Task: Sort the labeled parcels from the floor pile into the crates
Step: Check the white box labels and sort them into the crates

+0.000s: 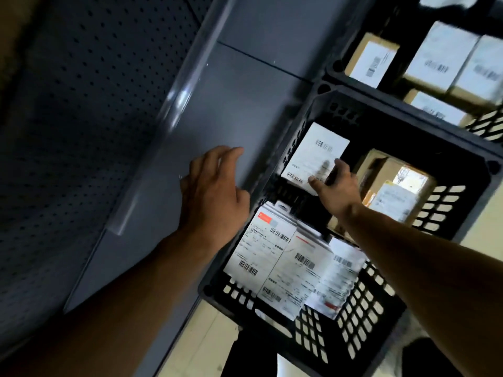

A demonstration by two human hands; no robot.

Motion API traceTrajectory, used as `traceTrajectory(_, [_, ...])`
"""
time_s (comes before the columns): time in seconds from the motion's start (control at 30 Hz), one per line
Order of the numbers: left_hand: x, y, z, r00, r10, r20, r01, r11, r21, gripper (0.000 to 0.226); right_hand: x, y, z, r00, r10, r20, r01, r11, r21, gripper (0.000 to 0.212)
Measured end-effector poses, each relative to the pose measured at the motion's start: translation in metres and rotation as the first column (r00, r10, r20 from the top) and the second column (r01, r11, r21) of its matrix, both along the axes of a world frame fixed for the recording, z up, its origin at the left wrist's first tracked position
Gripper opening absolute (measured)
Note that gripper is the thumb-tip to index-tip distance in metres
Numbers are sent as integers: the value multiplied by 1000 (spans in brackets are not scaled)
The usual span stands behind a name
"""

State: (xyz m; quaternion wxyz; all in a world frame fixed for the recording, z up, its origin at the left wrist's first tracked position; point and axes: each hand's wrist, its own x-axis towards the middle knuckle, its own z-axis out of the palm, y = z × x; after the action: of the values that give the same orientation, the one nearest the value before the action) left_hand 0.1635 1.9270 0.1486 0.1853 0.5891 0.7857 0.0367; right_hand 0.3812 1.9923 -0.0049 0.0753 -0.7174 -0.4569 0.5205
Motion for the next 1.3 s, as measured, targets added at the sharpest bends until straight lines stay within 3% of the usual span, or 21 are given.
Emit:
traceTrajectory(0.1, [17,1,32,998,-59,19,59,998,-12,66,21,1,51,996,31,-84,-26,998,66,92])
traceTrajectory(0.17, [27,7,70,997,-77,29,77,997,12,65,33,8,109,990,93,-104,-81,990,119,86])
traceTrajectory(0.23, [37,15,122,997,-62,48,61,998,22,63,38,16,191,979,189,-78,-170,965,200,76])
traceTrajectory(0.43, [74,29,340,996,-5,90,-8,989,148,64,79,32,457,882,471,-1,-434,815,384,77])
traceTrajectory(0.6, [106,-3,522,996,75,49,-88,930,358,63,103,28,659,734,672,100,-590,558,584,81])
traceTrajectory(0.83, [119,-87,721,968,245,-48,-208,898,387,66,85,-7,844,497,849,178,-621,204,757,84])
traceTrajectory(1.1, [113,-259,863,903,396,-166,-309,869,387,62,24,-111,986,339,900,275,-458,-97,884,65])
traceTrajectory(1.3, [122,-450,906,758,625,-187,-463,717,520,60,-37,-266,1041,34,910,413,-354,-376,856,58])
